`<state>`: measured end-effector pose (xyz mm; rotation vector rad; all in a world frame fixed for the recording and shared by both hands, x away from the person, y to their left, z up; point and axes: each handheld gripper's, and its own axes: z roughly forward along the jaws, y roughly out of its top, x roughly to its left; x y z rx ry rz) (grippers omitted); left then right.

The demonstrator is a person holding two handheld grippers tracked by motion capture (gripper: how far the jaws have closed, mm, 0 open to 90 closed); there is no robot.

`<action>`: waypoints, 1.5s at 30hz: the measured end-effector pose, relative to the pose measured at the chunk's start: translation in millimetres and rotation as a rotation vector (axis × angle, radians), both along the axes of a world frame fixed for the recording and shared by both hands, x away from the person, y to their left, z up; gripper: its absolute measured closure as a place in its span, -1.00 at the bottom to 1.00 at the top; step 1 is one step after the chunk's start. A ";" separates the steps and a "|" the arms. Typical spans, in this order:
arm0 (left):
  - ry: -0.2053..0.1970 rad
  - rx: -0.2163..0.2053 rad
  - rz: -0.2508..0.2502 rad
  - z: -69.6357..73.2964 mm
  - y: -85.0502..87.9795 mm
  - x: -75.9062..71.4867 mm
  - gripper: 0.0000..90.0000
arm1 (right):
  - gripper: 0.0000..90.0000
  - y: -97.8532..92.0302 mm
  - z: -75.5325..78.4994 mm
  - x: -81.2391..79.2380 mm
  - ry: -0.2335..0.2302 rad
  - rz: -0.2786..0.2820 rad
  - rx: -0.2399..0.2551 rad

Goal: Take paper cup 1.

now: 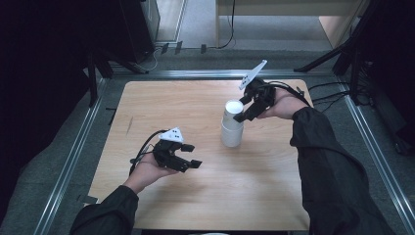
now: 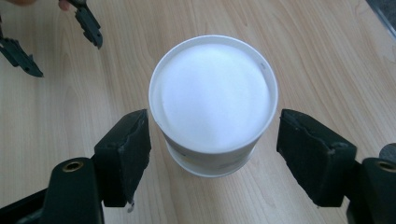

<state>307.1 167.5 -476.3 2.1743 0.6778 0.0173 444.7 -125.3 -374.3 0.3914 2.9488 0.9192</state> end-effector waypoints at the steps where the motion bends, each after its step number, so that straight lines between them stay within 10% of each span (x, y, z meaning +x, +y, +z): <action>1: -0.003 -0.002 -0.001 0.1 0.0 -0.6 -0.34 | -0.41 1.5 -0.2 0.3 -0.002 0.007 -0.005; 45: -0.002 -0.007 -0.003 0.5 0.4 -2.0 -0.34 | -0.24 24.2 15.2 4.8 -0.005 0.018 -0.059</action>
